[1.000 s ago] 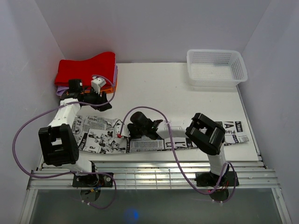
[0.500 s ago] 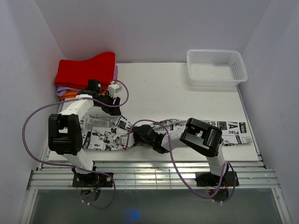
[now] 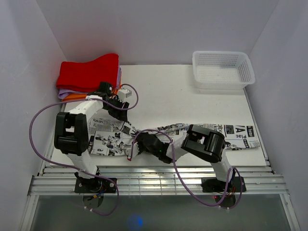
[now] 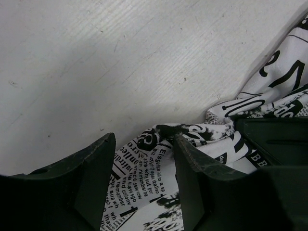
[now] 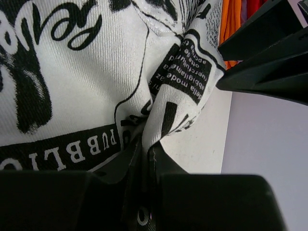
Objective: Fold and stack the trousers
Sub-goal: Fold the trousers
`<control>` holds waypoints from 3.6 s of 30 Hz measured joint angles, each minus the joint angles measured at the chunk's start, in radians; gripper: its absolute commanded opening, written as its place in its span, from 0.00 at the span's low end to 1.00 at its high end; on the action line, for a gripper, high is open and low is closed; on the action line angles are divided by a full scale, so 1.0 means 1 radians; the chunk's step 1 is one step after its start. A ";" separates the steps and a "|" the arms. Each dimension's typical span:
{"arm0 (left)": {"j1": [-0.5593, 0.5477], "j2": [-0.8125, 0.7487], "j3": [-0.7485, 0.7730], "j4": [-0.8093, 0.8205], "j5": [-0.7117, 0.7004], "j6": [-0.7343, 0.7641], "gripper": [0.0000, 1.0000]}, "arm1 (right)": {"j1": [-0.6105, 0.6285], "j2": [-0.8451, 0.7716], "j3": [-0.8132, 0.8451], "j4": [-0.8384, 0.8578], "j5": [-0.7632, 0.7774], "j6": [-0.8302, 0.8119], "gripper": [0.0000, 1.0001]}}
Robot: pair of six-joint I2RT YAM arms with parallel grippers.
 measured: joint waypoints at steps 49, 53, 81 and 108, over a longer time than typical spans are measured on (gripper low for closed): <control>0.164 -0.183 0.158 0.163 -0.140 -0.193 0.74 | -0.320 -0.308 0.400 -0.930 -0.435 0.530 0.99; 0.294 -0.278 0.089 0.042 -0.038 -0.143 0.74 | -0.517 -0.437 0.380 -1.147 -0.607 0.592 1.00; 0.674 -0.154 -0.006 -0.207 0.040 0.005 0.71 | -1.427 -0.420 0.253 -1.815 -0.787 0.433 0.93; 1.052 -0.032 -0.098 -0.309 0.072 0.040 0.54 | -1.949 -0.581 0.275 -1.973 -0.581 0.068 0.98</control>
